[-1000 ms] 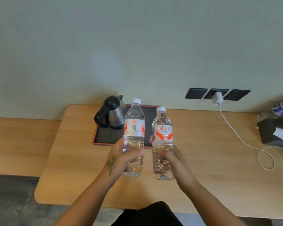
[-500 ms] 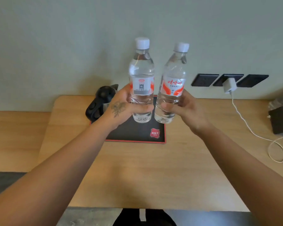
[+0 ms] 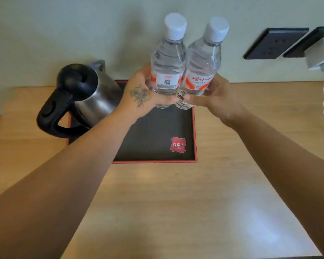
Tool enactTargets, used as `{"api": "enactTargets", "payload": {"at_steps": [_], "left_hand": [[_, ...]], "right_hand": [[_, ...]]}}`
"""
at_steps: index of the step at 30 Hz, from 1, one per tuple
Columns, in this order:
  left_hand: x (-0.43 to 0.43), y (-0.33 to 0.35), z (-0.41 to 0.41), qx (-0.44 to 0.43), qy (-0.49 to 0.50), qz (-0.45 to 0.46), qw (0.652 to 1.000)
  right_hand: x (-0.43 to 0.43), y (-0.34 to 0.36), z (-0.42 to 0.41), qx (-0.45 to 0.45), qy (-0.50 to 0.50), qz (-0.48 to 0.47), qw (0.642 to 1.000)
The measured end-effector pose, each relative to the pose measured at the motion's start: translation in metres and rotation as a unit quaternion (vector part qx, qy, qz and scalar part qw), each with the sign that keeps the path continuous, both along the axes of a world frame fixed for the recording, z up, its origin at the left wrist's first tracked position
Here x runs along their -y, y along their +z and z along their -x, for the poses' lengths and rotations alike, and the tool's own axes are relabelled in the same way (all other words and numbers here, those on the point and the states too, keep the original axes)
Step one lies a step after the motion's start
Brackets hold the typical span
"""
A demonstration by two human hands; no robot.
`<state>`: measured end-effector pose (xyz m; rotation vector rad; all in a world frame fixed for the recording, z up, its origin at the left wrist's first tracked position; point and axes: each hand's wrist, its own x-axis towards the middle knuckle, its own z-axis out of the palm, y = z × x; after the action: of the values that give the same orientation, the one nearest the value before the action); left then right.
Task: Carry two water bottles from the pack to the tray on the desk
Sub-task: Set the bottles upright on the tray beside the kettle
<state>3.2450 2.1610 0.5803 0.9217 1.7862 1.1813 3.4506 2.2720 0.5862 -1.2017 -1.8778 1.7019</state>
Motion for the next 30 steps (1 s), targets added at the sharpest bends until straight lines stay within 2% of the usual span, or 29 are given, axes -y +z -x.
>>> {"api": "enactTargets", "payload": {"at_steps": [5,15,25,30], "left_hand": [[-0.015,-0.043,0.002,-0.017,0.027,0.011,0.999],[-0.026,-0.071,0.006,-0.011,0.052,0.015,0.998],[-0.021,-0.064,0.005,-0.018,0.041,0.026,0.999],[-0.014,-0.039,0.007,-0.038,0.025,0.017,0.999]], "right_hand": [[-0.017,-0.041,0.006,0.017,0.008,-0.004,1.000],[-0.024,-0.067,0.015,0.038,0.011,-0.014,0.999],[-0.024,-0.060,0.018,0.061,0.045,-0.033,0.997],[-0.023,-0.035,0.018,0.074,0.032,-0.093,0.992]]}}
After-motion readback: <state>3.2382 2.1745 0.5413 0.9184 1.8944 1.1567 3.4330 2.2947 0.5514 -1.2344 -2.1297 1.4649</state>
